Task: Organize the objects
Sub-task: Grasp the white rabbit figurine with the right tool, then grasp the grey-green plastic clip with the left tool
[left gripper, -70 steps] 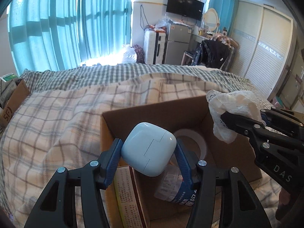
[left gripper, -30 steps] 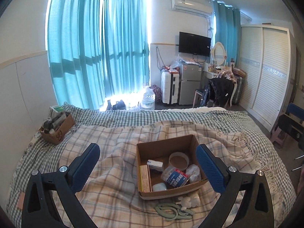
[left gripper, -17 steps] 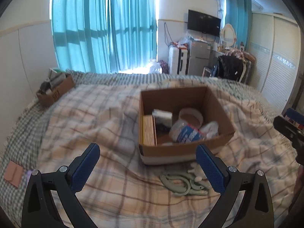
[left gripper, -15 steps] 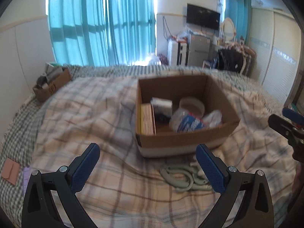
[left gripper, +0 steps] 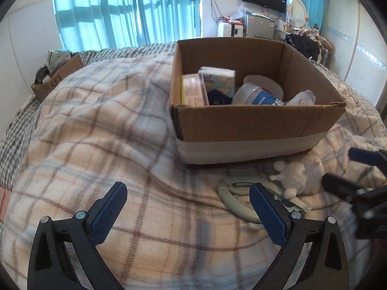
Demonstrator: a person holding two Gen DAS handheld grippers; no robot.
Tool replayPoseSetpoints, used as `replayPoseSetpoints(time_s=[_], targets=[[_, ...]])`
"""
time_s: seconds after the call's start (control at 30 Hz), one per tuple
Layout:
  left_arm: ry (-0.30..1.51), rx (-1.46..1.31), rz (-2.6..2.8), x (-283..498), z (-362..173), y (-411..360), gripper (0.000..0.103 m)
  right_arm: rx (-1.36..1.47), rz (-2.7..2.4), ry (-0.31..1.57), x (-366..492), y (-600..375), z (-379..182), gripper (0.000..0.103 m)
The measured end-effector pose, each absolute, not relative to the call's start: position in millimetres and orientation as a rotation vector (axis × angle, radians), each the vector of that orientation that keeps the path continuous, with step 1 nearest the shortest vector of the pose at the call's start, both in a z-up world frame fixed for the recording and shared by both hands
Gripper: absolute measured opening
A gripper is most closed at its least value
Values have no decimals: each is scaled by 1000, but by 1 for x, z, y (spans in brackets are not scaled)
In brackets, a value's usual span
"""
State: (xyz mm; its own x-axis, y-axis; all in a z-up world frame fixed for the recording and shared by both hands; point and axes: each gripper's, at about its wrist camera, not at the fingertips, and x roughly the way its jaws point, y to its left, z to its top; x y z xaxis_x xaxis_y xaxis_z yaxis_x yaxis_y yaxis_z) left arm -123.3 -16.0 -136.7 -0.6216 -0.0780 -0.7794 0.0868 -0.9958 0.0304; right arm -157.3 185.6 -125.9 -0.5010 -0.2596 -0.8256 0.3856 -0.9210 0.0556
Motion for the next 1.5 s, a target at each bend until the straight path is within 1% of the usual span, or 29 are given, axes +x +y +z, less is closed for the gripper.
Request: replayPoseSetpoints(time_s=[0.13, 0.23, 0.33, 0.43, 0.67, 0.83, 0.87, 1.0, 1.1, 1.17, 1.27, 1.33, 1.43, 1.47, 1.5], targets=[[82, 1349, -2719, -124, -141, -27, 103, 1353, -2365, 251, -167, 163, -142, 101], [146, 1359, -2699, -124, -144, -34, 103, 1393, -2339, 308, -177, 149, -155, 96], [174, 1355, -2693, -122, -144, -37, 103, 1463, -2297, 337, -182, 146, -173, 76], [137, 1361, -2682, -121, -146, -32, 103, 1441, -2315, 342, -176, 150, -170, 75], [81, 1438, -2650, -120, -144, -12, 103, 1219, -2533, 402, -131, 180, -122, 75], [183, 1527, -2684, -125, -148, 20, 103, 1217, -2584, 285, -130, 207, -103, 75], [175, 1551, -2691, -128, -152, 27, 103, 1230, -2574, 237, -133, 212, -103, 75], [94, 1626, -2685, -142, -167, 54, 103, 1258, -2593, 151, -135, 231, -103, 75], [139, 1661, -2659, -157, -178, 59, 103, 1258, -2582, 75, -137, 238, -106, 75], [167, 1658, -2639, -165, -183, 59, 103, 1266, -2570, 59, -139, 238, -108, 75], [157, 1665, -2637, -167, -190, 59, 103, 1273, -2563, 68, -140, 236, -110, 75], [176, 1667, -2658, -163, -191, 56, 101, 1277, -2562, 69, -140, 236, -111, 75], [218, 1656, -2702, -151, -186, 47, 91, 1295, -2558, 83, -140, 233, -114, 75], [226, 1654, -2713, -147, -185, 46, 85, 1304, -2562, 98, -140, 230, -116, 76], [234, 1666, -2728, -142, -183, 44, 74, 1306, -2567, 125, -138, 225, -116, 75]])
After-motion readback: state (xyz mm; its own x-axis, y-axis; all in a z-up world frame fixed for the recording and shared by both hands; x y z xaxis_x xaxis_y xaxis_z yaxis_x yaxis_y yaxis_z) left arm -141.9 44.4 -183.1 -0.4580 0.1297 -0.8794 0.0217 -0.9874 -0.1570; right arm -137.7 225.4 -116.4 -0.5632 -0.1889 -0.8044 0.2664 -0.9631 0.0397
